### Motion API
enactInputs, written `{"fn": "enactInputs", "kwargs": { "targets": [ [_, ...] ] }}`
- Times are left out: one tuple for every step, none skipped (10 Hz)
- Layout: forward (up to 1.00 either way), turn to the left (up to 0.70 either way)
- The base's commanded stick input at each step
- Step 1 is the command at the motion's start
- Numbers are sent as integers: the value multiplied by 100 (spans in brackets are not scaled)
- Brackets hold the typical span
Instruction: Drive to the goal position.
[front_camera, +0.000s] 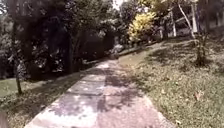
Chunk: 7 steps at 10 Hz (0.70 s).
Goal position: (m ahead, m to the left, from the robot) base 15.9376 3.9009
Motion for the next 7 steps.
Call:
{"fn": "enactInputs", "kwargs": {
  "targets": [
    [45,0],
    [45,0],
    [45,0],
    [45,0],
    [45,0],
    [45,0],
    [45,0]
  ]
}}
